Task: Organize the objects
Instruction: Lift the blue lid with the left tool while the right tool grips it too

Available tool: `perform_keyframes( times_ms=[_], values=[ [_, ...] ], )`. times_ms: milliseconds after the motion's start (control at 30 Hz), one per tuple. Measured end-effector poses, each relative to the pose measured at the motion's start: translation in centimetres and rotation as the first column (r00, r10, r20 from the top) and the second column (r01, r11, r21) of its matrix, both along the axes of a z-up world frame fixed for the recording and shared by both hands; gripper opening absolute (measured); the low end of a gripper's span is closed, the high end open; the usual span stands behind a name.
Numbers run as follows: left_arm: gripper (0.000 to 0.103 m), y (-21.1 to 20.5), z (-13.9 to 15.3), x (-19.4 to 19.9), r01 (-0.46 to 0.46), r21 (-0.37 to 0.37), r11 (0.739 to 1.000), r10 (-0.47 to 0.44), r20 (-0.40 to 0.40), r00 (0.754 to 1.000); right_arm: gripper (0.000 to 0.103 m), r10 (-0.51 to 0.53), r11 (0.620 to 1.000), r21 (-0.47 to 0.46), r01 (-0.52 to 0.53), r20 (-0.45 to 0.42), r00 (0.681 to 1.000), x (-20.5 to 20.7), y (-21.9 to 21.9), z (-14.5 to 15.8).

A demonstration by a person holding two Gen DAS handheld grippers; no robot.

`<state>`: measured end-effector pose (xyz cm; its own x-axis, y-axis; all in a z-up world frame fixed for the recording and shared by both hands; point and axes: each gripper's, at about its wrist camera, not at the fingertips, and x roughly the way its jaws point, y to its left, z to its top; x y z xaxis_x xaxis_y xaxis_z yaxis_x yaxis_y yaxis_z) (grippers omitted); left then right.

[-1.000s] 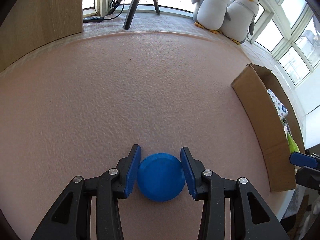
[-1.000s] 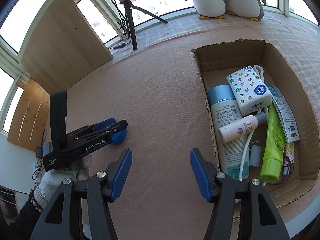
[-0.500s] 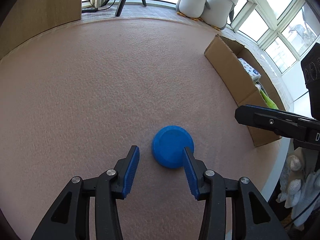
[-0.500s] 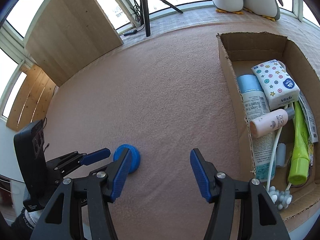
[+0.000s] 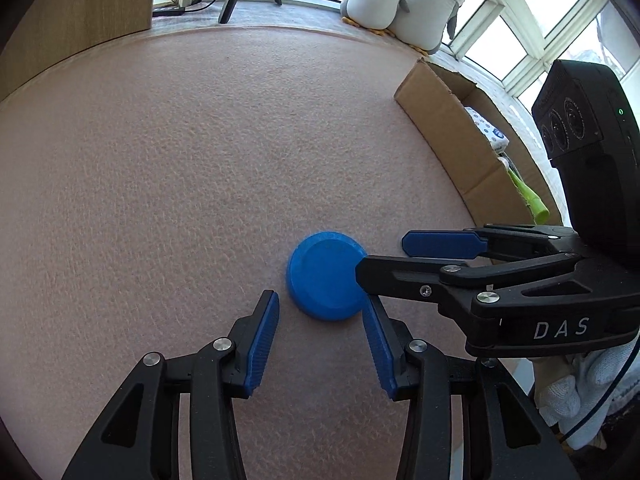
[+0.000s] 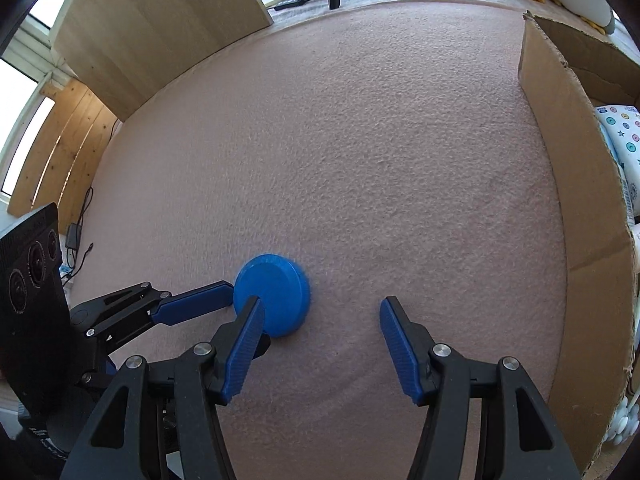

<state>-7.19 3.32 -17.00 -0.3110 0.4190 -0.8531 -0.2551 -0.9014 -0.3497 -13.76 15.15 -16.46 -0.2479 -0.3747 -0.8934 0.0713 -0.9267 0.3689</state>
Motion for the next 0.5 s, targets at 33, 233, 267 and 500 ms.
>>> perform_keyframes(
  times_ms=[33,233,267,500],
  values=[
    [0.046,0.0,0.0,0.0,0.002,0.000,1.000,-0.002,0.000,1.000,0.056,0.005,1.000,-0.001,-0.005,-0.001,1.000,-0.1,-0.1,0.0],
    [0.040,0.4,0.2,0.0,0.031,-0.012,0.999,-0.032,-0.013,0.999,0.039,0.027,0.999,-0.027,-0.027,0.018,0.999,-0.8,-0.3,-0.1],
    [0.039,0.8,0.2,0.0,0.041,-0.019,0.999,-0.042,-0.018,0.999,0.036,0.031,0.999,-0.029,-0.030,0.022,0.999,-0.9,-0.4,-0.2],
    [0.034,2.0,0.5,0.3,0.083,-0.060,0.995,-0.085,-0.043,0.995,0.029,0.065,0.998,-0.021,-0.065,0.022,0.998,-1.0,-1.0,-0.2]
  ],
)
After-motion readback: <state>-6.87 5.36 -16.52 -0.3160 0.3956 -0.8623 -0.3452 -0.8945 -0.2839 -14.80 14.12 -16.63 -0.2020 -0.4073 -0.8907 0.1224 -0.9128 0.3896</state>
